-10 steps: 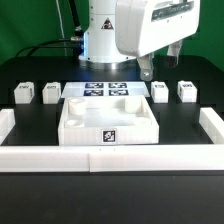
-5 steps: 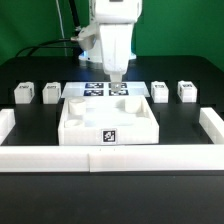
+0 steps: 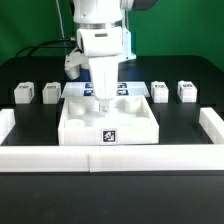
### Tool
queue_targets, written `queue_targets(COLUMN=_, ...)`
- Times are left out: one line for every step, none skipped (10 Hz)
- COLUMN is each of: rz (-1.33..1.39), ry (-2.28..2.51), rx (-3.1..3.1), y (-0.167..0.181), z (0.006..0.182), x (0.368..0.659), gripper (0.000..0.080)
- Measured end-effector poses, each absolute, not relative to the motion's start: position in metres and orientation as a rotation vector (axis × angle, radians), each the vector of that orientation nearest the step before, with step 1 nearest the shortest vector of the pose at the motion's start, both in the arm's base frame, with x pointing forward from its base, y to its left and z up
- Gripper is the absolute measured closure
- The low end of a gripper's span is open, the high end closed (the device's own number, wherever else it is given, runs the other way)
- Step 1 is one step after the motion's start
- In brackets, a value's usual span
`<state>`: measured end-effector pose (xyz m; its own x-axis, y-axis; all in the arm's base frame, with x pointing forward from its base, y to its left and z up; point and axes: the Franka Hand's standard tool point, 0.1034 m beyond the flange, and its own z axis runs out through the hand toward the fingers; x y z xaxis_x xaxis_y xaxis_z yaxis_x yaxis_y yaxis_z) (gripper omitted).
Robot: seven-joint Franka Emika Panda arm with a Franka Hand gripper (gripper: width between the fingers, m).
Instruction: Assemble square table
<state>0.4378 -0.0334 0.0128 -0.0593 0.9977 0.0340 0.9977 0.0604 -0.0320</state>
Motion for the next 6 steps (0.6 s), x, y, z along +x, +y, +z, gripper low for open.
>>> queue_targets(rz=0.001, ry=-2.252, rx=-2.122, y=-0.0334, z=0.0123, x=0.4375, gripper=0.0150)
queue_targets(rz=0.002, ry=-2.251, rx=-2.122, y=-0.0336, z=0.0117, x=0.4370, gripper=0.0277)
queue_targets(rz=0.002, ry=-2.250, rx=-2.122, y=-0.0337, z=0.0117, x=0.4370, gripper=0.0420)
queue_targets(rz=0.003, ry=-2.250, rx=-2.122, y=-0.0338, z=0.0115, x=0.4368, gripper=0.0556)
queue_targets(rz=0.003, ry=-2.249, rx=-2.122, y=-0.0339, z=0.0113, x=0.4366, gripper=0.0556)
queue_targets(rz=0.001, ry=-2.250, rx=-2.125, y=-0.0342, z=0.0115, x=0.4372, gripper=0.0736)
